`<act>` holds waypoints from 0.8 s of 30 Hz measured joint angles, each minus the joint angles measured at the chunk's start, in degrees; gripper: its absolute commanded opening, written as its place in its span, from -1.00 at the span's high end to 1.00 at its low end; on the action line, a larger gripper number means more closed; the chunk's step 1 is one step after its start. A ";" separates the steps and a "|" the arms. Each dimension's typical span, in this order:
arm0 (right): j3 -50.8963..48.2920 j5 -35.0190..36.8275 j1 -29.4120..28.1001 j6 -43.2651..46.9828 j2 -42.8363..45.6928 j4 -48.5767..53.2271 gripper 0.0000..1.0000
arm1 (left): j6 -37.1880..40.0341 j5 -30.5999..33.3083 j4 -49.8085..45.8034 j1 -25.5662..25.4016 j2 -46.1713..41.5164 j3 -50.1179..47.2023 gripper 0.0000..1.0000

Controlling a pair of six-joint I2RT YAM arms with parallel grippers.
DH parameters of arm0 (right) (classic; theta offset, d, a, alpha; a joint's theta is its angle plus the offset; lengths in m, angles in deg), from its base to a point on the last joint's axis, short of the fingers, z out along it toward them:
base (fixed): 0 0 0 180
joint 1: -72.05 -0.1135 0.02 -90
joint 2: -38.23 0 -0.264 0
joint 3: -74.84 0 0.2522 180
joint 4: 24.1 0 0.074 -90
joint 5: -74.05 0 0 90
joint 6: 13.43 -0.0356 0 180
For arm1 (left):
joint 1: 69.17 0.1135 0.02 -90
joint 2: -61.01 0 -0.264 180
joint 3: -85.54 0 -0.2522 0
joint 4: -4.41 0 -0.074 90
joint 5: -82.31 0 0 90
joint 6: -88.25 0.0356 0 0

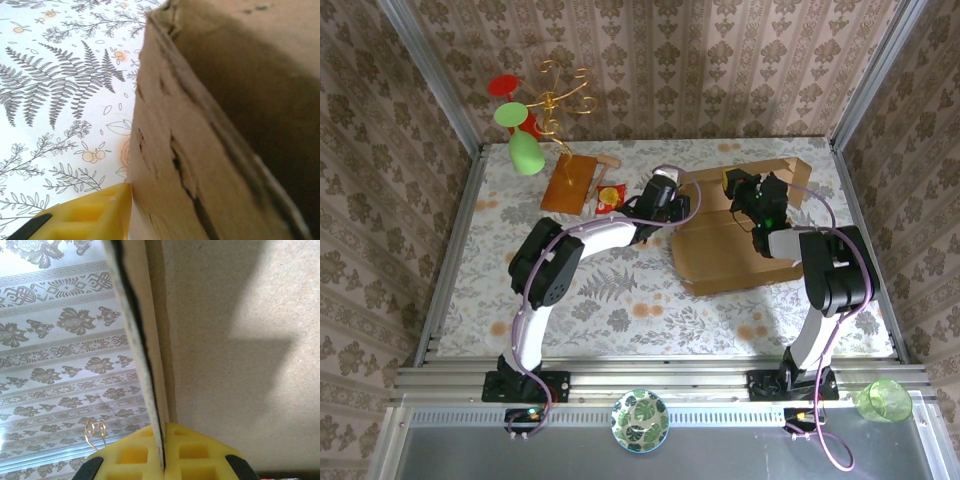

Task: Fold the paper box

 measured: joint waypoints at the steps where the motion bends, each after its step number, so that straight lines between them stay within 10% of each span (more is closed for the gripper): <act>1: 0.00 0.15 -0.11 -0.04 0.00 -0.07 1.00 | 0.00 0.42 -0.39 -0.07 0.00 0.22 0.19; 13: 0.00 1.49 -0.94 -1.16 -0.11 -0.17 1.00 | -0.13 5.11 -4.79 -0.33 3.10 4.98 0.36; 24: 0.00 2.71 -1.57 -1.27 -0.17 -0.63 0.86 | -1.27 9.38 -8.79 -0.55 3.78 7.19 0.97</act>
